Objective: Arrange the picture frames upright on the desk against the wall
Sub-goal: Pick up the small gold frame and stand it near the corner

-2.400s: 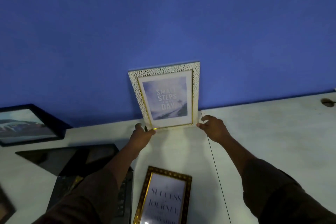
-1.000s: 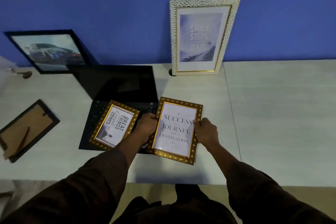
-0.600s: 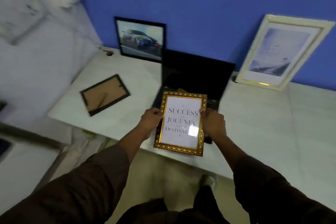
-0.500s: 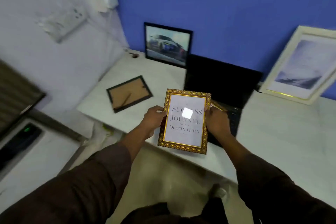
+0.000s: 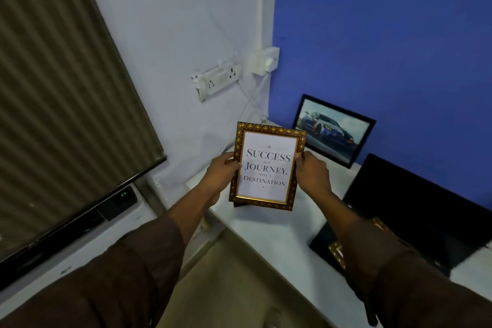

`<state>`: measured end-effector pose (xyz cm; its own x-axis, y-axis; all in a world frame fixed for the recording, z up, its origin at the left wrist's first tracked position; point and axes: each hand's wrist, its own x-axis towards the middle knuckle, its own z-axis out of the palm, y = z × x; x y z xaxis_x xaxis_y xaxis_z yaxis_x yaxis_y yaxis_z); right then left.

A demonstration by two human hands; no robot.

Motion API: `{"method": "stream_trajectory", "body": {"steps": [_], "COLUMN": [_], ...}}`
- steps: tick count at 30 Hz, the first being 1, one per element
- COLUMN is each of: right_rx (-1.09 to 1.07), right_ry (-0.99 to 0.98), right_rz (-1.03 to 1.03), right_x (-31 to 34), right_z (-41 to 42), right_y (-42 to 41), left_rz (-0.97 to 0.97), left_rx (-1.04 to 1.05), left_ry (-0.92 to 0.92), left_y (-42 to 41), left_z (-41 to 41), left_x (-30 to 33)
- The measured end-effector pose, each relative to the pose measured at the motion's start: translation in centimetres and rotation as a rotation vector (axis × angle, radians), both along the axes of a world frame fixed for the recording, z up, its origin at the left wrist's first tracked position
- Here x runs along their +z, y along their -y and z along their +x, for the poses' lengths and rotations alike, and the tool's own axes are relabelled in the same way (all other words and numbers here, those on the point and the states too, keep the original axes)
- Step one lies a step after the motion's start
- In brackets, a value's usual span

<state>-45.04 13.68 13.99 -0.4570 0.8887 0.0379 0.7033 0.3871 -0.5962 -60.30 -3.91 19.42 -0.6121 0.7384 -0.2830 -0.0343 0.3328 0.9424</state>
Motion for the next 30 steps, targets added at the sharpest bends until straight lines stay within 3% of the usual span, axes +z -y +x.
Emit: {"method": "stream_trajectory", "body": {"steps": [15, 30], "right_rx": [0.221, 0.273], "right_ry": [-0.109, -0.046], "right_rz": [-0.025, -0.240], "right_x": [-0.2, -7.3], "right_z": [-14.2, -22.0], "right_y": [-11.1, -19.0], "left_rz": [-0.022, -0.140], "left_rx": [0.179, 0.077], "left_ry": [0.077, 0.143], "left_y": [-8.8, -16.9], "left_z": [-10.5, -17.8], "left_x": [-2.5, -9.7]}}
